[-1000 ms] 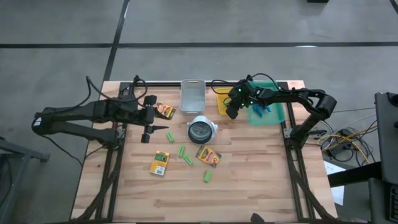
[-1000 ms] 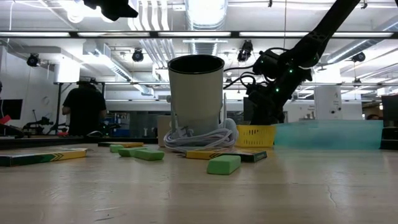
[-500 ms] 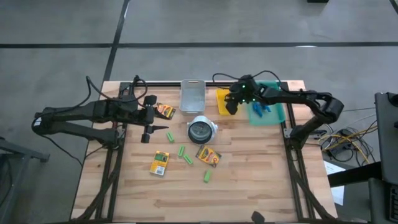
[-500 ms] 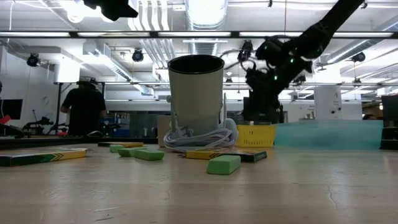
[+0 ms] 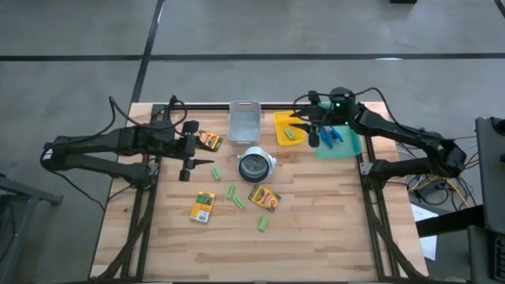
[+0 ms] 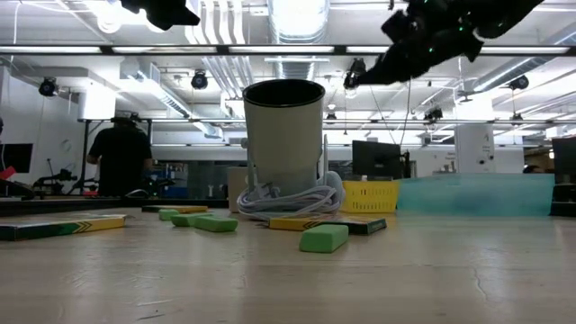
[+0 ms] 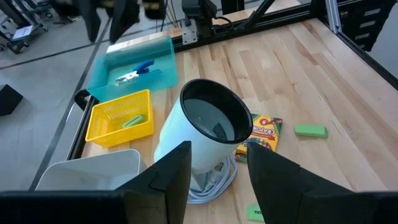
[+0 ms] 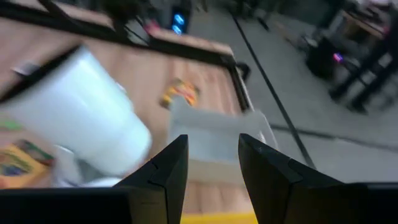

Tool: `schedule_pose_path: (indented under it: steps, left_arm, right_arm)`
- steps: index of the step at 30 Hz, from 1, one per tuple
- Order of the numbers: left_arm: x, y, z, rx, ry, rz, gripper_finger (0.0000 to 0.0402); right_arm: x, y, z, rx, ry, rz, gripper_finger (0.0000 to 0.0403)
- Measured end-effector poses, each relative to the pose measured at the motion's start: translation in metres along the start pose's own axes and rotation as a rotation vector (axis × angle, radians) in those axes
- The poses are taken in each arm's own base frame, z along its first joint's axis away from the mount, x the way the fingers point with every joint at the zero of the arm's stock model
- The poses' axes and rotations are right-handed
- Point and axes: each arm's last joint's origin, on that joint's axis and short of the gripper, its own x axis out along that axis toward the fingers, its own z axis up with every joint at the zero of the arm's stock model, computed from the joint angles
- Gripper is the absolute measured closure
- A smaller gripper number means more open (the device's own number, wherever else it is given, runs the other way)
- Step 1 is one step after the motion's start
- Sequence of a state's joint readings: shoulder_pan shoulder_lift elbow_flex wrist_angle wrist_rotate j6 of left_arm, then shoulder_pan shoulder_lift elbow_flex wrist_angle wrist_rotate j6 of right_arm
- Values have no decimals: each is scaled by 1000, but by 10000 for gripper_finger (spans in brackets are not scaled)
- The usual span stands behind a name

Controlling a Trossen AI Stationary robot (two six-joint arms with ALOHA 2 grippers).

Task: Pick & Place School Supplies
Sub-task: Put the green eraser into the yellow bin

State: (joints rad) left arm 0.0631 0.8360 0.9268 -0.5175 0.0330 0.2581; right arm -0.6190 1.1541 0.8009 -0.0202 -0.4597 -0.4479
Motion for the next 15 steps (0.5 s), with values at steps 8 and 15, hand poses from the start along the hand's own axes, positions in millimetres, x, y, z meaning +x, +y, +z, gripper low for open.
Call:
schedule_pose_path:
  steps: [8,15]
  left_arm:
    - [0,0,0,0,0,0,241]
    - [0,0,0,0,0,0,241]
  right_arm:
    - [4,30,17,12,-121,277,260]
    - [21,74,27,-59,-147,487,262]
